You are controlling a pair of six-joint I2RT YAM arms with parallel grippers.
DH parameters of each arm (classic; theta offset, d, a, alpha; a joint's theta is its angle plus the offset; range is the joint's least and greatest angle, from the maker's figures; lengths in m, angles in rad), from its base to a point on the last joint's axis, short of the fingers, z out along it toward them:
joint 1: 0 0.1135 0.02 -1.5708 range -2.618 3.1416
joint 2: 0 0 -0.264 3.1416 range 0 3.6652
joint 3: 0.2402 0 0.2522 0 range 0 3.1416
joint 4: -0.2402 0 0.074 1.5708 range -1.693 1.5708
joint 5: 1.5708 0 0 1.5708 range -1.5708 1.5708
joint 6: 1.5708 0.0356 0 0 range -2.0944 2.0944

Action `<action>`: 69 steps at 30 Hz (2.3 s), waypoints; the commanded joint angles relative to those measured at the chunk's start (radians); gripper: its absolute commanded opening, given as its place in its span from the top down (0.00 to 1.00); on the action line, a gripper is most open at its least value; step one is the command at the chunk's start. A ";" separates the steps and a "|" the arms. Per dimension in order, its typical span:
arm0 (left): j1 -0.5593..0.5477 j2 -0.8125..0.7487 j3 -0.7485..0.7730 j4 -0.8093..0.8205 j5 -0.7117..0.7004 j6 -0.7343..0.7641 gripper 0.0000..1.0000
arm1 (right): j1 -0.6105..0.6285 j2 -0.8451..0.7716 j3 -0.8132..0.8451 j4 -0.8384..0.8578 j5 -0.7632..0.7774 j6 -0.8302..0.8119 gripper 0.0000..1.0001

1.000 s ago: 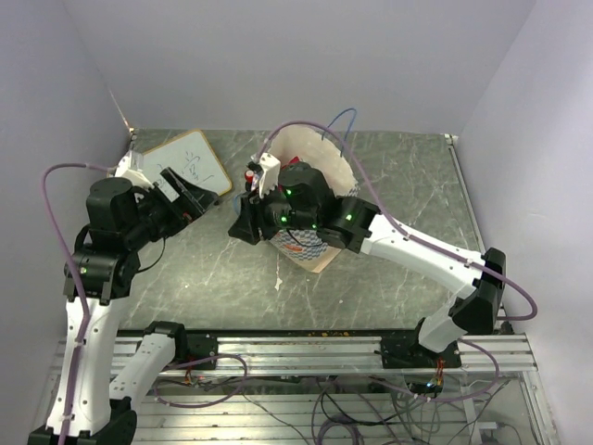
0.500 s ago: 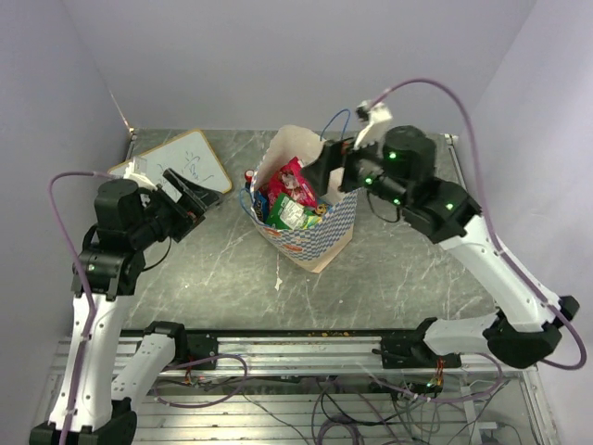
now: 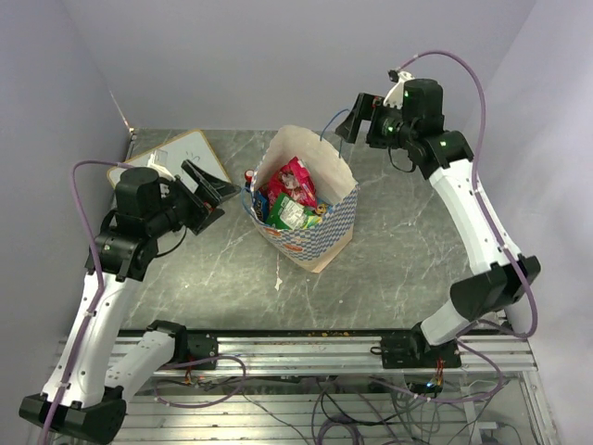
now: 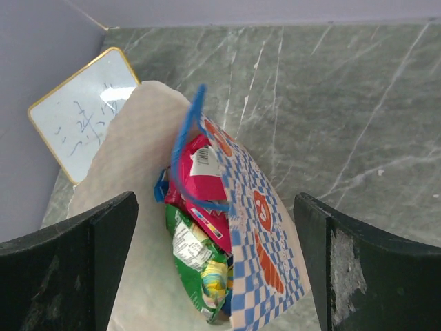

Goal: Take the snacks out of the paper bag
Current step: Adjust the paper bag at the center of the board.

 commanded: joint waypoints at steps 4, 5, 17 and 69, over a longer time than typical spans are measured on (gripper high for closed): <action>-0.097 -0.020 0.014 0.122 -0.093 -0.029 0.01 | -0.098 0.123 0.087 0.066 -0.356 0.074 0.23; -0.107 -0.017 0.016 0.135 -0.095 -0.028 0.00 | -0.099 0.135 0.087 0.082 -0.379 0.083 0.24; -0.173 0.003 0.032 0.160 -0.108 0.017 0.04 | -0.099 0.166 0.057 0.171 -0.483 0.133 0.35; 0.165 0.458 0.879 -0.407 -0.162 0.471 0.93 | 0.347 0.022 -0.192 0.490 -0.672 0.208 1.00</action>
